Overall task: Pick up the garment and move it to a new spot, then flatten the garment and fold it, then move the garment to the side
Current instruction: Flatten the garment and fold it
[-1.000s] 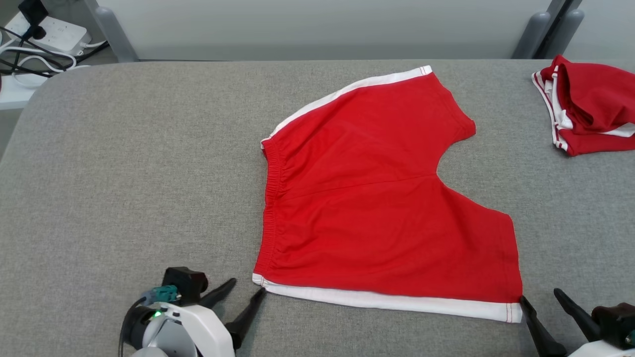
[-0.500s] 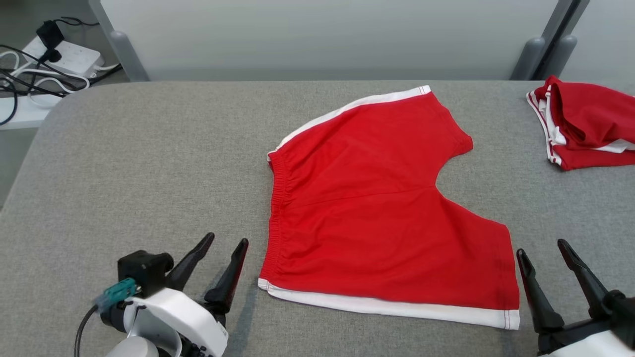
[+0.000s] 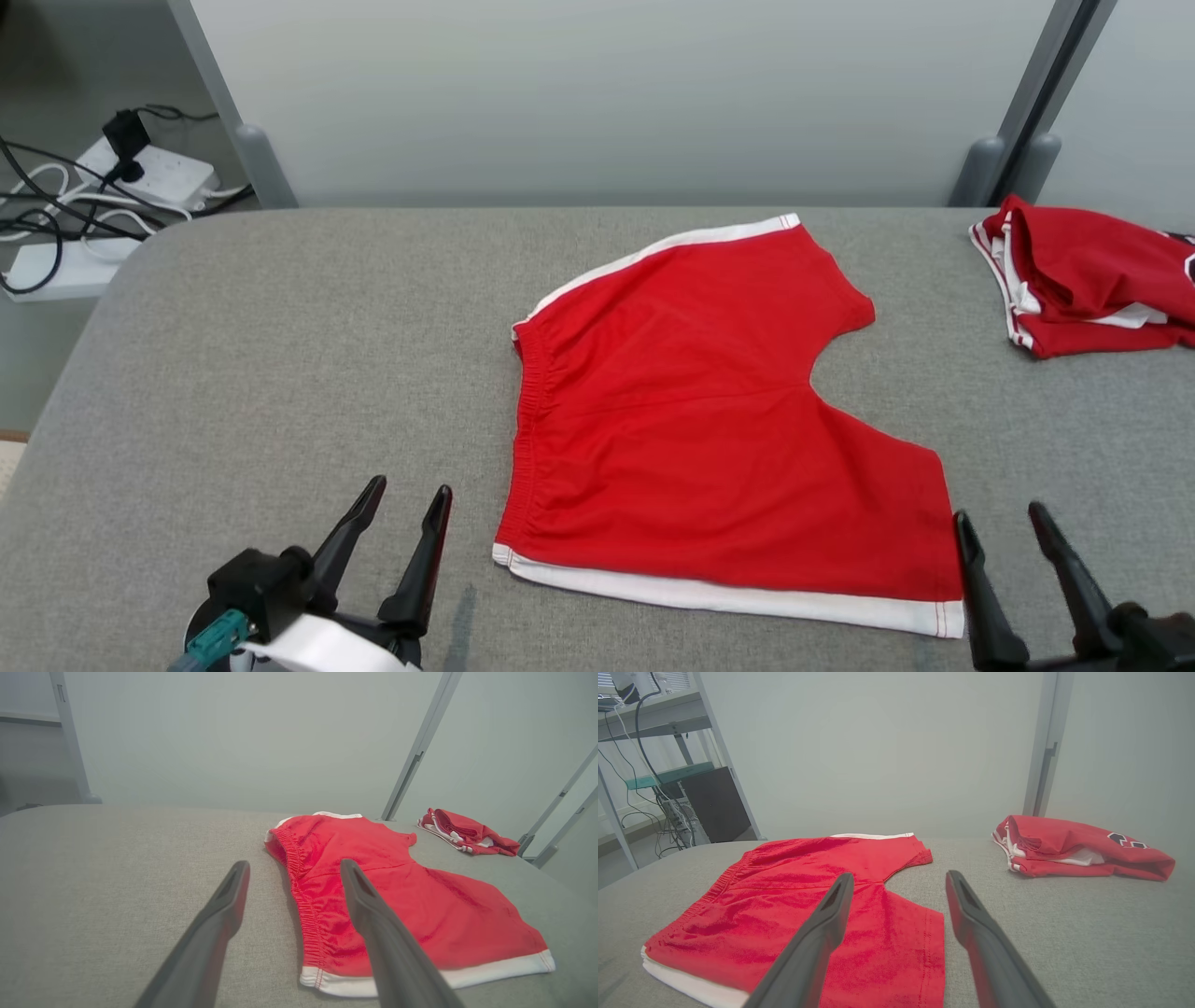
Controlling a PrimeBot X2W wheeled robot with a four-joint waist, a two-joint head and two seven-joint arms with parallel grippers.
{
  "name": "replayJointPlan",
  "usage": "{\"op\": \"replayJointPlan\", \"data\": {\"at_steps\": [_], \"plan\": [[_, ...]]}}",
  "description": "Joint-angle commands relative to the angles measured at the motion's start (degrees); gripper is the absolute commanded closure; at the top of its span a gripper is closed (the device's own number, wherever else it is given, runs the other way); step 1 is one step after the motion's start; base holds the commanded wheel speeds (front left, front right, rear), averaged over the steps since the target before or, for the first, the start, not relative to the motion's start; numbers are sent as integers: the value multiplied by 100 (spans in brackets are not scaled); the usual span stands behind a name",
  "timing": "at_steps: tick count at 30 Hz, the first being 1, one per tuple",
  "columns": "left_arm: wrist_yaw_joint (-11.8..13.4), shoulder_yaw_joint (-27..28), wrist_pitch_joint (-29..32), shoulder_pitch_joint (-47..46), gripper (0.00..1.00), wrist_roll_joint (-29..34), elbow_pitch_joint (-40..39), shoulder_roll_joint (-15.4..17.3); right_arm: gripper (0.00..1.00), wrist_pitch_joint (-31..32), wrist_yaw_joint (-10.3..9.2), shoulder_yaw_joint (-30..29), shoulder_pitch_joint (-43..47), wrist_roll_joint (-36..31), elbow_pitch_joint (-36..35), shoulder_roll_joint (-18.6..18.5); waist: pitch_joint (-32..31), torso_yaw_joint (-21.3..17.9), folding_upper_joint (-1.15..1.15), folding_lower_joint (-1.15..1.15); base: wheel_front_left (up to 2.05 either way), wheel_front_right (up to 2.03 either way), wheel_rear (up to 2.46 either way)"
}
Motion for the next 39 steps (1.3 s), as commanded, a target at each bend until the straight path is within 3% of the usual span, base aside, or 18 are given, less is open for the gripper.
{"op": "replayJointPlan", "data": {"at_steps": [1,7,14,22,39], "plan": [[-46,280,-72,-118,0,95,-94,83,0,-80,-17,125,-33,-48,-75,-75,-82,-1,0,0,0,0,0],[-303,619,-74,302,0,514,295,-169,0,-81,-17,189,273,43,216,-30,-364,-23,0,0,0,0,0],[-335,929,-75,512,0,933,503,-382,0,-81,-17,482,467,340,798,-275,-527,-41,0,0,0,0,0],[-460,903,-75,508,0,962,727,-423,0,6,-17,672,352,615,1038,-458,-545,-25,0,0,0,0,0],[-524,774,-15,359,0,959,774,-380,0,23,-17,714,299,669,1111,-446,-355,72,0,0,0,0,0]]}}
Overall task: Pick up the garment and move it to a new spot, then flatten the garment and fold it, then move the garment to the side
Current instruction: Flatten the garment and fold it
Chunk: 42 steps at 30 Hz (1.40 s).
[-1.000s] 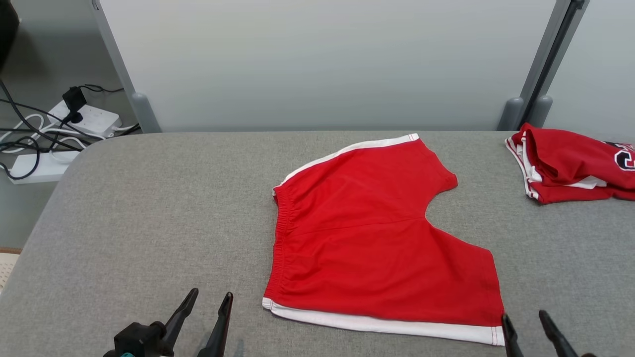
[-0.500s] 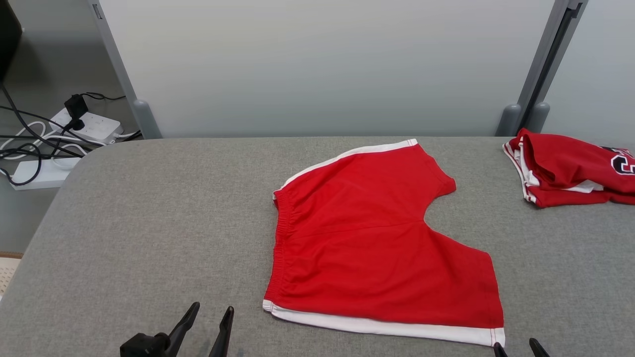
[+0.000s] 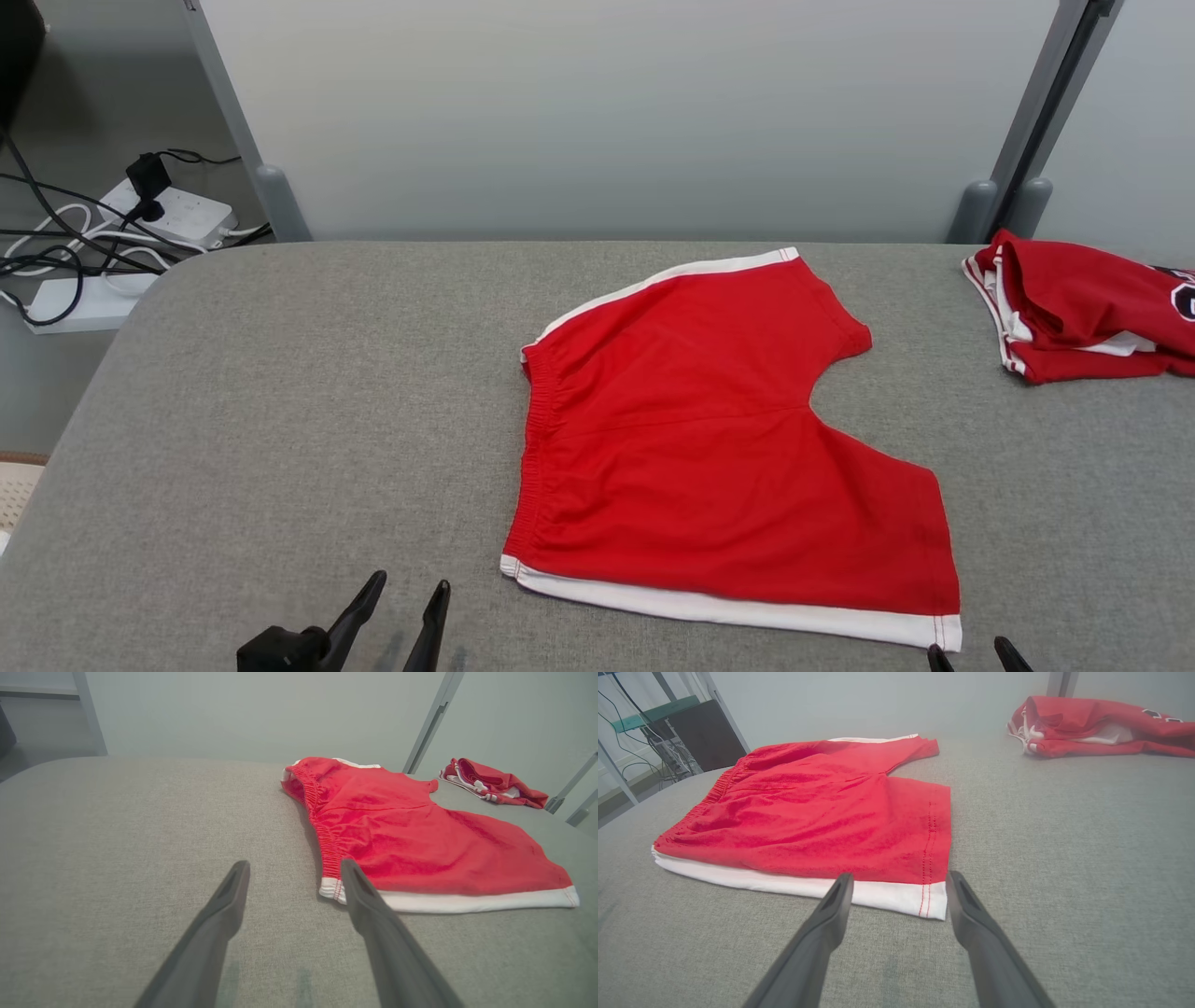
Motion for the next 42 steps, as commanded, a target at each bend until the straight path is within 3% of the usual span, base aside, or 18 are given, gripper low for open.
{"op": "replayJointPlan", "data": {"at_steps": [1,20,21,23,24,25,42], "plan": [[-71,129,10,-361,0,1,-117,98,0,10,-17,99,-247,82,-76,-123,69,34,0,0,0,0,0],[-308,-383,419,-1130,0,94,-8,47,0,95,-17,17,-798,516,609,-316,903,197,0,0,0,0,0],[-325,-408,426,-1150,0,86,-8,56,10,90,-17,65,-824,546,639,-321,924,200,0,0,0,0,0],[-351,-456,444,-1180,0,75,-7,77,46,78,-17,150,-870,586,690,-333,959,199,0,0,0,0,0],[-359,-474,449,-1195,0,72,-8,86,68,76,-17,213,-891,611,719,-350,975,200,0,0,0,0,0],[-367,-498,462,-1209,0,71,-12,95,100,71,-17,267,-912,629,741,-370,989,198,0,0,0,0,0],[-425,-964,835,-1498,0,49,140,143,100,3,-17,517,-1025,700,787,-579,1083,113,0,0,0,0,0]]}}
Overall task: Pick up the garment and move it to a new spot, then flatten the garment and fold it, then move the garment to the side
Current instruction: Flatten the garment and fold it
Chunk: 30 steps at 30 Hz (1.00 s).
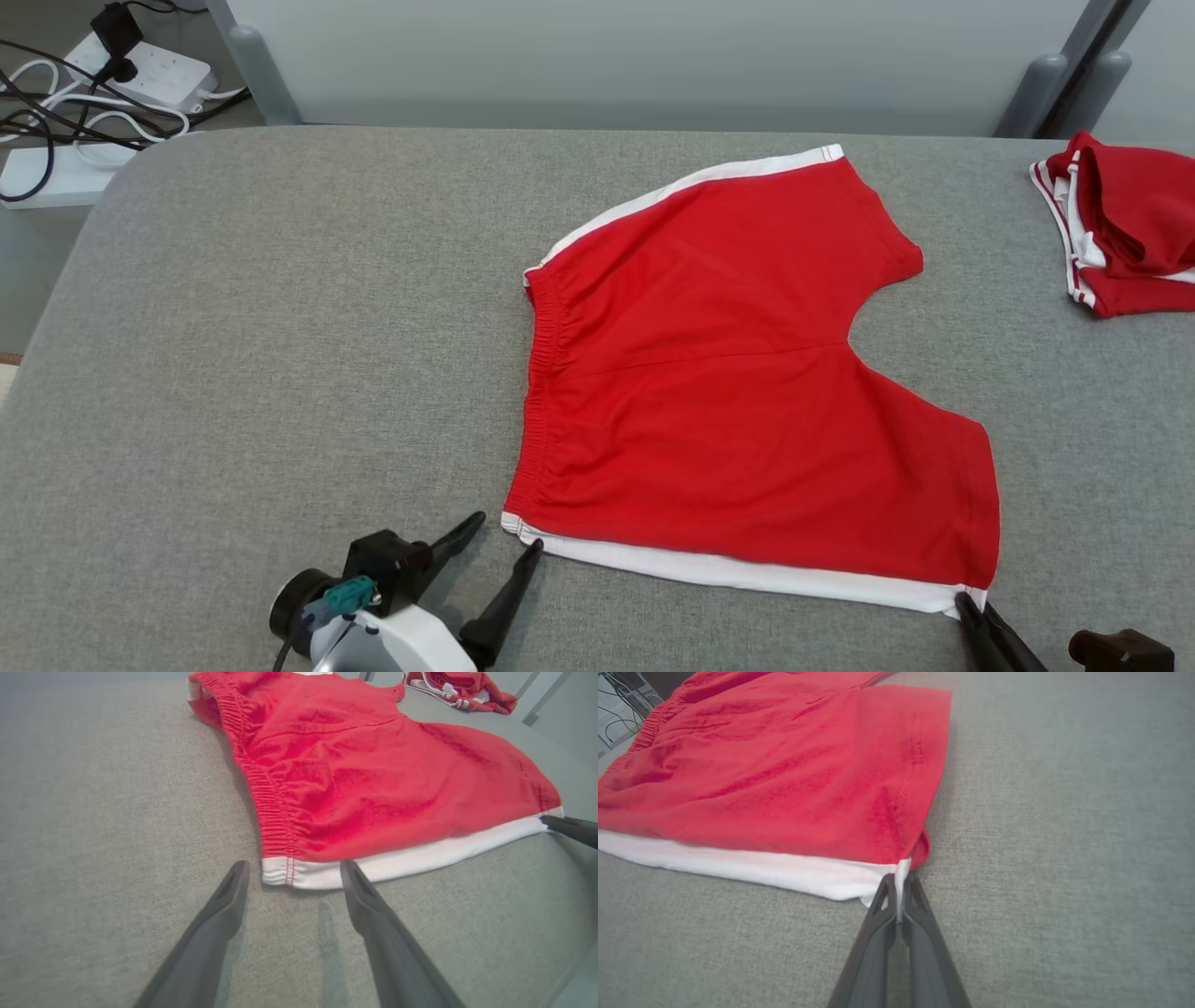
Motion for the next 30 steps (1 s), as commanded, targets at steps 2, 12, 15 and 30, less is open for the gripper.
{"op": "replayJointPlan", "data": {"at_steps": [2,12,15,30], "plan": [[35,148,-37,-383,0,91,53,36,100,-38,-19,121,-108,30,-120,-179,37,-22,0,0,0,0,0],[26,-53,-80,-715,0,200,553,-81,100,-18,-19,92,-142,14,-242,-261,119,-86,0,0,0,0,0],[6,-135,-98,-770,93,207,654,-100,100,-7,-19,74,-142,7,-278,-277,124,-97,0,0,0,0,0],[-64,-244,524,-524,100,-352,-380,398,100,339,-19,-99,127,116,-1179,-540,-46,-75,0,0,0,0,0]]}}
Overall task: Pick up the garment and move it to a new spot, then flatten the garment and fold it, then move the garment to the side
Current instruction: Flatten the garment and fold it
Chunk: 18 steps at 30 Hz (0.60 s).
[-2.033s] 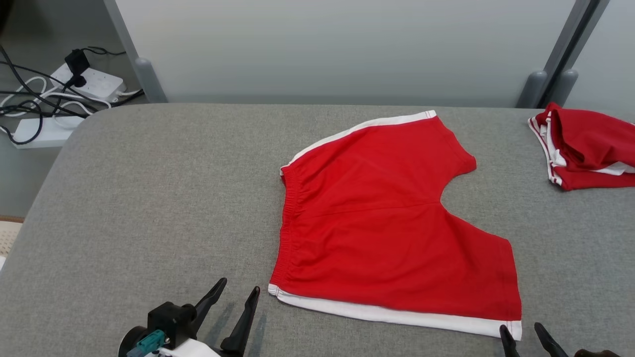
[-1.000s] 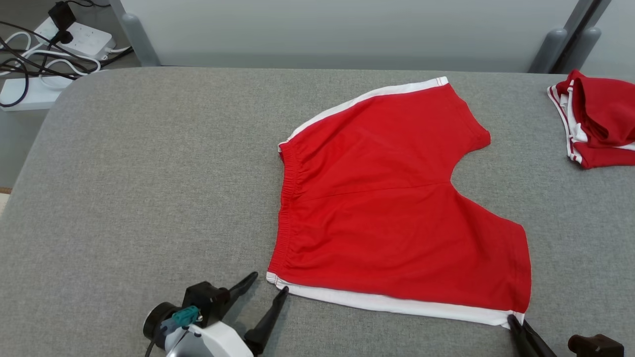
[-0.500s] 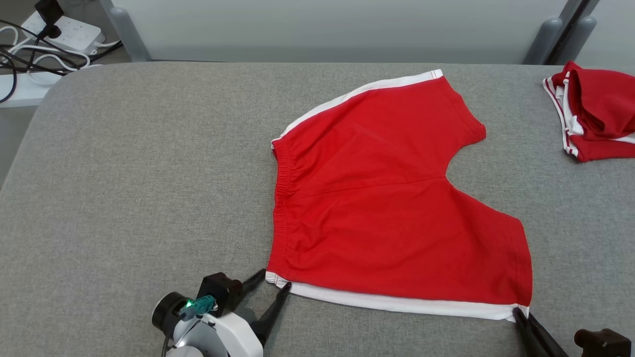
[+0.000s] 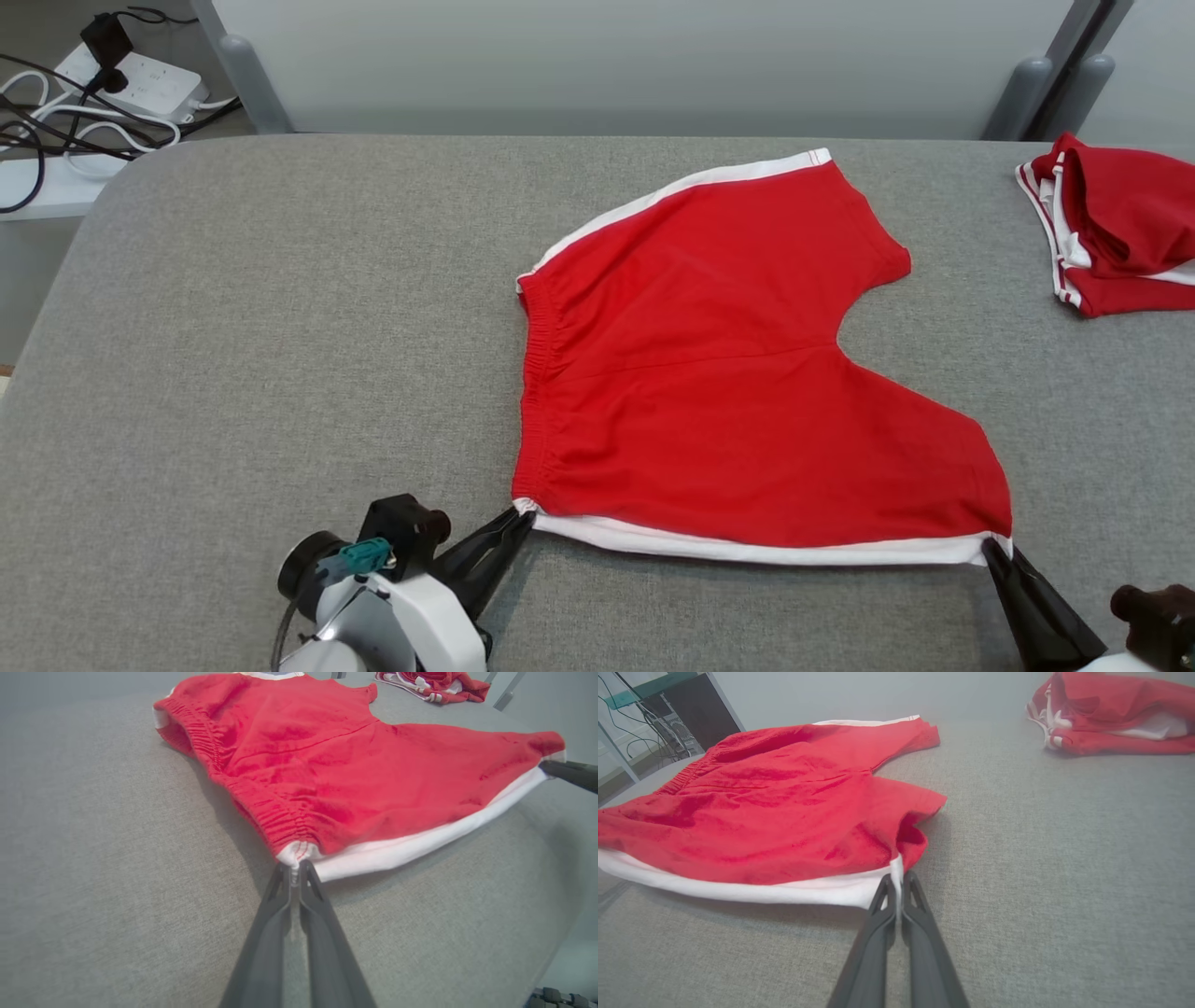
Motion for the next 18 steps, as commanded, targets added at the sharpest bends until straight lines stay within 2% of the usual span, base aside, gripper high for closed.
{"op": "replayJointPlan", "data": {"at_steps": [1,5,9,10,11,15,18], "plan": [[-19,212,161,29,100,-117,-409,258,100,180,-19,67,149,79,-360,-257,-11,1,0,0,0,0,0],[79,240,803,321,100,-359,-1167,594,100,786,-19,-22,501,215,-1011,-454,-16,2,0,0,0,0,0],[328,290,1458,663,100,-548,-1994,969,100,1481,-19,-208,934,333,-1716,-598,8,1,0,0,0,0,0],[328,290,1458,663,100,-548,-1994,969,100,1481,-19,-208,934,333,-1716,-598,8,1,0,0,0,0,0],[450,338,1698,809,100,-614,-2386,1151,100,1807,-19,-366,1153,371,-2066,-613,17,7,0,0,0,0,0],[733,458,2117,1066,100,-701,-3135,1485,100,2454,-19,-775,1654,416,-2743,-596,-6,11,0,0,0,0,0],[982,598,2405,1263,100,-755,-3635,1751,100,2961,-19,-1323,2125,363,-3259,-515,-21,-2,0,0,0,0,0]]}}
